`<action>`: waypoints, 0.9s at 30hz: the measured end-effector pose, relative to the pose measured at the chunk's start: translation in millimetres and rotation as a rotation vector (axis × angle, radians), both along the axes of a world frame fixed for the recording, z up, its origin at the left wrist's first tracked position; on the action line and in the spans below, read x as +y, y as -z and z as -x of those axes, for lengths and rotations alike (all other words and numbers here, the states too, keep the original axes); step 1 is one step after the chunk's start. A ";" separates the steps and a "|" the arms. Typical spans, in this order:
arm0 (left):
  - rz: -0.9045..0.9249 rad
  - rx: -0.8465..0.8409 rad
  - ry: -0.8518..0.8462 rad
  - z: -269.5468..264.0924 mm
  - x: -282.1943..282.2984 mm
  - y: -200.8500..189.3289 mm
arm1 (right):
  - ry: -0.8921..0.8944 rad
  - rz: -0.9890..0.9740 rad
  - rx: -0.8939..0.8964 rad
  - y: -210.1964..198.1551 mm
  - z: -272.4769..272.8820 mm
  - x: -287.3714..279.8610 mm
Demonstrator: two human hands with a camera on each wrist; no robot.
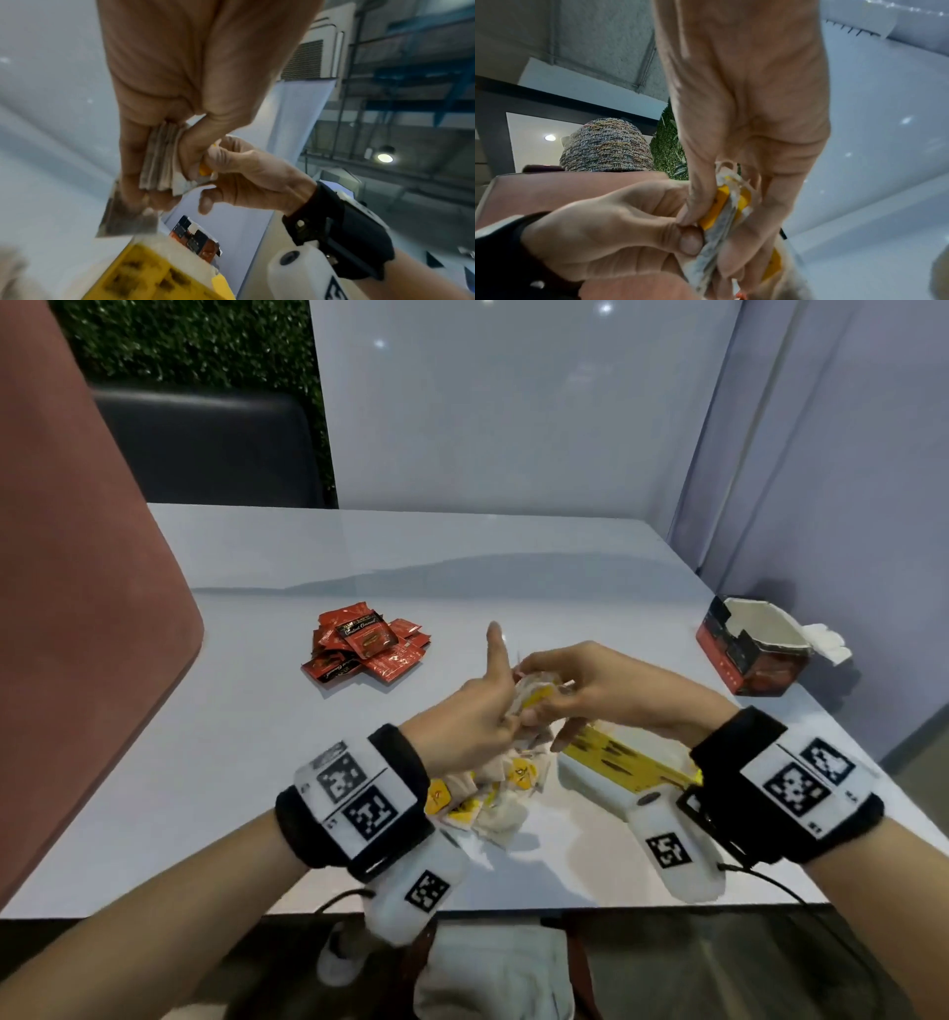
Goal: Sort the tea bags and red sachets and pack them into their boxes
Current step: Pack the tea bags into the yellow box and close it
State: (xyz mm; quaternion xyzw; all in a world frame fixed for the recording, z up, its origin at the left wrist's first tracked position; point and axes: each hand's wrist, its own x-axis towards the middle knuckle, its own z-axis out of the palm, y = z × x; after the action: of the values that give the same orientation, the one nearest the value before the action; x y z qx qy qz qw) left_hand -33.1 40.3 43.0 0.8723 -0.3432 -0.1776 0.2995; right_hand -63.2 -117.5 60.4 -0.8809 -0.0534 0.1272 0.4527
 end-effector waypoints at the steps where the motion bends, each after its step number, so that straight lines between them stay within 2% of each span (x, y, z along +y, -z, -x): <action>1: -0.015 -0.025 0.016 -4.3 -7.7 -7.7 | 0.031 -0.013 -0.024 -4.4 0.3 -7.6; 3: -0.017 -0.036 0.046 -13.0 -21.6 -21.0 | 0.061 -0.034 -0.059 -14.0 1.2 -23.9; 6: 0.032 0.059 0.105 -25.4 -27.5 -32.6 | 0.068 0.032 -0.099 -30.1 3.8 -43.7; 9: 0.183 0.178 0.087 -39.7 -13.7 -24.3 | 0.049 0.040 -0.091 -43.1 7.6 -57.2; 13: 0.206 0.148 0.053 -35.9 1.2 7.2 | -0.010 -0.116 0.031 -43.4 6.0 -65.5; 17: 0.358 0.311 0.101 -14.0 1.0 26.7 | -0.079 -0.250 0.174 -30.3 -2.3 -58.4; 20: 0.481 0.425 0.036 -6.8 -0.1 29.8 | -0.080 -0.322 0.238 -21.0 -8.2 -51.3; 23: 0.518 0.478 -0.039 -3.5 1.1 32.8 | -0.081 -0.394 0.285 -18.1 -12.4 -48.4; 27: 0.503 0.460 -0.121 -8.2 10.4 36.4 | -0.124 -0.333 0.344 -18.8 -10.4 -50.2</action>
State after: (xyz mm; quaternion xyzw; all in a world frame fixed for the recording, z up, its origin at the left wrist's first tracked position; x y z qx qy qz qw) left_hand -24.9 50.8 6.7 0.7269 -0.2475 -0.2612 0.5848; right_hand -52.8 -167.7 79.2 -0.7547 -0.0498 0.2922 0.5852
